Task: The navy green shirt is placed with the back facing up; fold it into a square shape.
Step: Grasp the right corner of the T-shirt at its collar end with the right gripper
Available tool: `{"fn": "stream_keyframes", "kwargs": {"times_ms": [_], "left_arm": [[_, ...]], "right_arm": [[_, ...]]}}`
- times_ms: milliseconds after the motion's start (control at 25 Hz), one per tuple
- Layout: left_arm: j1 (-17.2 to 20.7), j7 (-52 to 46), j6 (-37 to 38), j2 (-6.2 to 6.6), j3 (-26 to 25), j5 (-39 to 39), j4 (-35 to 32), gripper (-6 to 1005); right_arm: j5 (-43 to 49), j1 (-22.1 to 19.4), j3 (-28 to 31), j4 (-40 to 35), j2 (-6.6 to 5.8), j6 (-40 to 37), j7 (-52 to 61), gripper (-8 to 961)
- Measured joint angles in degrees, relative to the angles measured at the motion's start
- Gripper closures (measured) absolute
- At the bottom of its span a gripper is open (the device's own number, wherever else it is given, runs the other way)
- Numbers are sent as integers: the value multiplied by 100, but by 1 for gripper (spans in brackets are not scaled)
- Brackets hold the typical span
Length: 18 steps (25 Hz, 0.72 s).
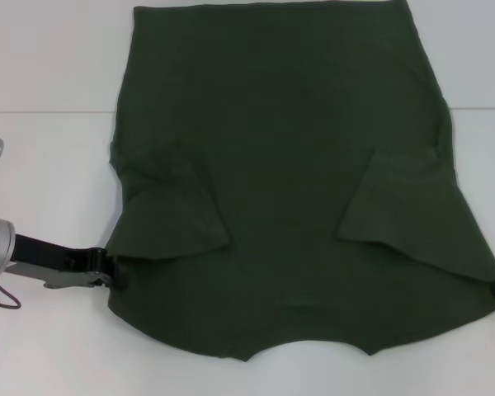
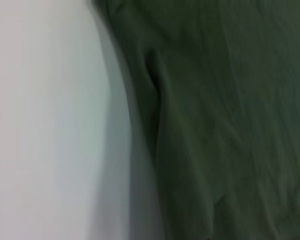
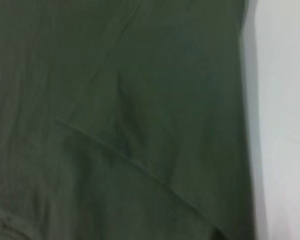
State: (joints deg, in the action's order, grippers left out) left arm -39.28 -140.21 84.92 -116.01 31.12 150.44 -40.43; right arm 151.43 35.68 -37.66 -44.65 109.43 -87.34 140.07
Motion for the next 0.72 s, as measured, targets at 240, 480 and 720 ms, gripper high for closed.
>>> {"fn": "stream_keyframes", "kwargs": {"times_ms": [240, 480, 720], "left_arm": [[-10, 3, -1, 0, 1, -23, 0, 962], [-7, 3, -2, 0, 5, -24, 0, 962], [-11, 3, -2, 0, 15, -24, 0, 963]], "right_arm": [[1, 39, -11, 24, 26, 52, -7, 251], [6, 44, -87, 67, 26, 152, 0, 253], [10, 52, -119, 84, 26, 157, 1, 256]]}}
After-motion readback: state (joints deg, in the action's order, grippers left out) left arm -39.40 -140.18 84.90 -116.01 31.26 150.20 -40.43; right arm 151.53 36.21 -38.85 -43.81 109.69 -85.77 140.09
